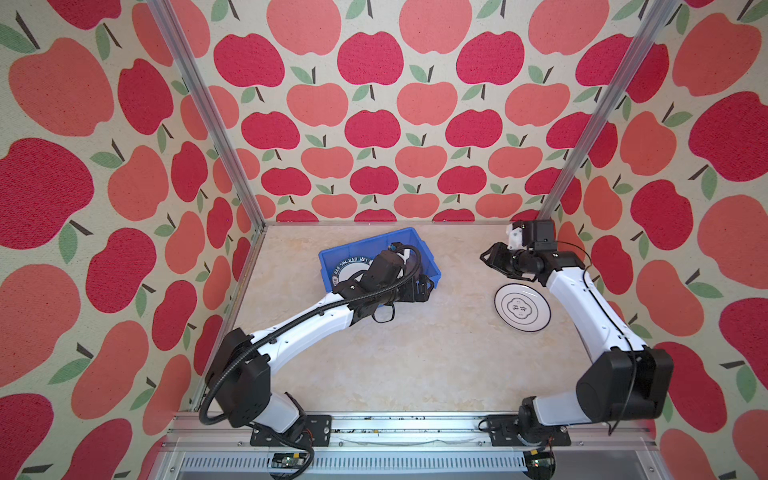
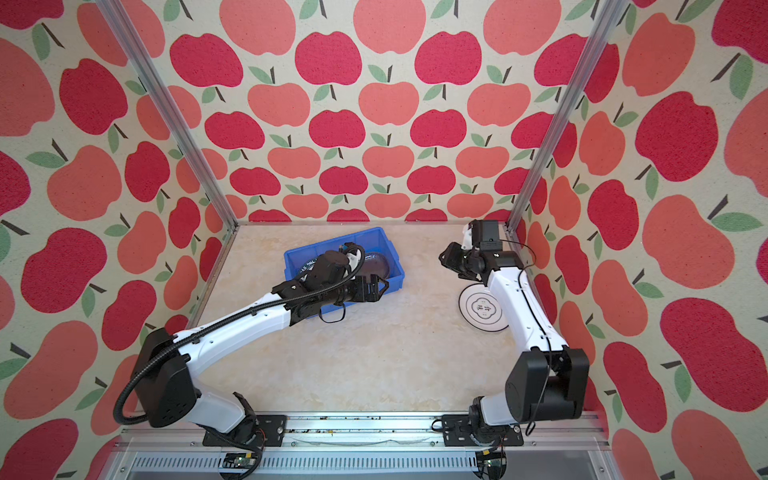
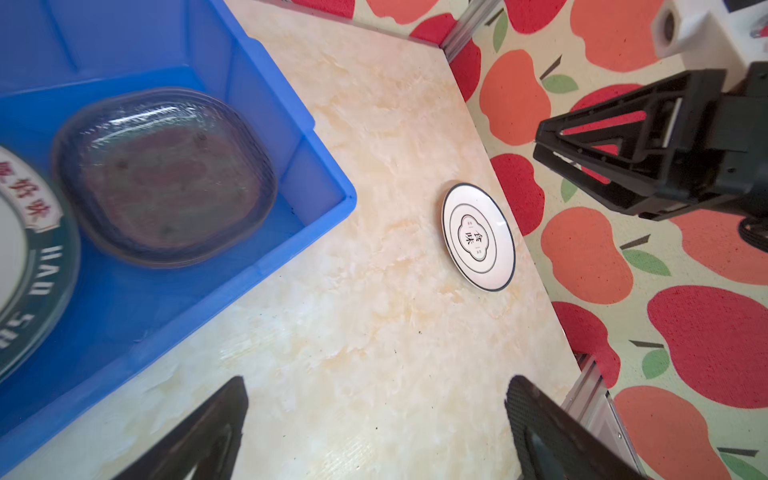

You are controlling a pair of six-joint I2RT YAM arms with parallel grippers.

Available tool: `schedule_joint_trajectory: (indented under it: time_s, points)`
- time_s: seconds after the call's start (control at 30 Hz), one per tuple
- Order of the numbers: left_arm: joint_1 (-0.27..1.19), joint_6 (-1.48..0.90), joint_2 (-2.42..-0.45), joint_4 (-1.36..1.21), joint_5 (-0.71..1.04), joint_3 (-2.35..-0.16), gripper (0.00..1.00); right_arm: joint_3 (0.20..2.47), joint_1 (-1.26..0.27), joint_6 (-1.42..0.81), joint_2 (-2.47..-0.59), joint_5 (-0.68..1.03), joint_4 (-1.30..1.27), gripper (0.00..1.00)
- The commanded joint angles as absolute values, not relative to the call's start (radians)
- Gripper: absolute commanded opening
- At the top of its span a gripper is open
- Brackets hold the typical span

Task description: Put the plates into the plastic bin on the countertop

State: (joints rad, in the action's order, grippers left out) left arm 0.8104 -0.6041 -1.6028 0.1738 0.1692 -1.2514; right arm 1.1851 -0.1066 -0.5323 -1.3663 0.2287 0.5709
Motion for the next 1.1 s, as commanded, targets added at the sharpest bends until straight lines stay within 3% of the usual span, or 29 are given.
schedule_joint_trajectory:
  time_s: [0.0,0.23,0.37,0.57,0.83,1.07]
  points:
    - [0.844,-0.603,-1.751,0.125,0.270,-1.381,0.92,1.054,-0.053,-0.576,-1.285,0.243,0.539,0.43]
    - [0.922,-0.619,-2.052,0.149,0.335,-1.659,0.87,0.842,0.210,-0.610,-1.101,0.236,0.541,0.43]
    - [0.928,-0.624,-2.112,0.136,0.370,-1.711,0.87,0.813,0.309,-0.553,-1.075,0.157,0.591,0.52]
    - [0.905,-0.612,-2.154,0.147,0.462,-1.751,0.88,0.697,0.471,-0.576,-1.026,0.220,0.576,0.54]
    - [0.872,-0.575,-2.166,0.188,0.561,-1.769,0.89,0.537,0.524,-0.628,-0.849,0.323,0.528,0.51]
    - [0.852,-0.585,-2.152,0.172,0.555,-1.731,0.89,0.481,0.579,-0.622,-0.895,0.374,0.496,0.51]
